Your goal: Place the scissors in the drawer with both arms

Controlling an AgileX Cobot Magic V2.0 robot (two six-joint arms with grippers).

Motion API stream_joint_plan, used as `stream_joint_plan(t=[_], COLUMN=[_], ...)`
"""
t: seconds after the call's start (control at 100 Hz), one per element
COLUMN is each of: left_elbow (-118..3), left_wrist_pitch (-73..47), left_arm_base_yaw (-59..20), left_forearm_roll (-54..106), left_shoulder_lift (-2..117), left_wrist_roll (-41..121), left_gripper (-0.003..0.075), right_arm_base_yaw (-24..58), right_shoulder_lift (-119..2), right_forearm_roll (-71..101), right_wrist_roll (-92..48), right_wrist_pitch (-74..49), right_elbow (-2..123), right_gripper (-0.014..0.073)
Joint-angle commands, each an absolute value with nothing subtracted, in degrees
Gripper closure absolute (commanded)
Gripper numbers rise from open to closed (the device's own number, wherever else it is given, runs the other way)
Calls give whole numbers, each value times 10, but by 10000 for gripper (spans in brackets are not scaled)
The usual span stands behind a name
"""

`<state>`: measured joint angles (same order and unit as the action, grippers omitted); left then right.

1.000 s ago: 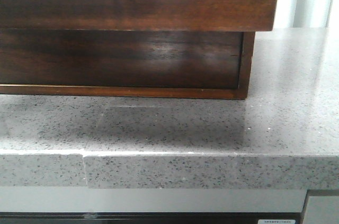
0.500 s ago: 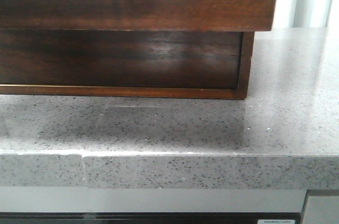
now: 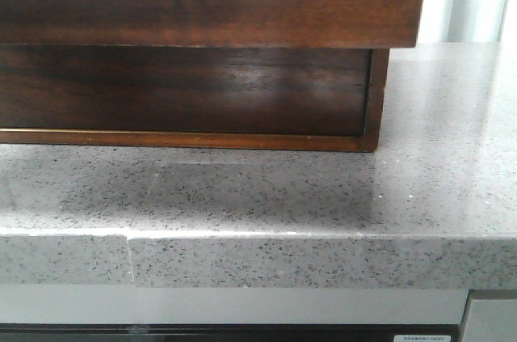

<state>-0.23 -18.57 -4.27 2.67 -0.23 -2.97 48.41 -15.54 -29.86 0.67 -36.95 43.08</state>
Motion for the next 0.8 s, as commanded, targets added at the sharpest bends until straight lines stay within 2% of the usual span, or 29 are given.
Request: stream_joint_plan(t=[0.0,0.71,0.79], left_elbow=[9,9,9], left_wrist_pitch=[-170,-169,-169], left_arm_base_yaw=[-42,-42,-42], left_forearm_roll=[55,64,64], left_shoulder_lift=[-22,-22,-22], left_wrist_roll=[-35,-35,-35], left_gripper=[740,740,740], right_arm_base_yaw=[484,484,484], right_shoulder_lift=[-163,-163,-163], right_forearm_roll=[-319,-319,-326], right_wrist_roll=[6,6,6], right_wrist_pitch=[-329,-329,-366], right_elbow=[443,443,439], right_gripper=[639,640,640])
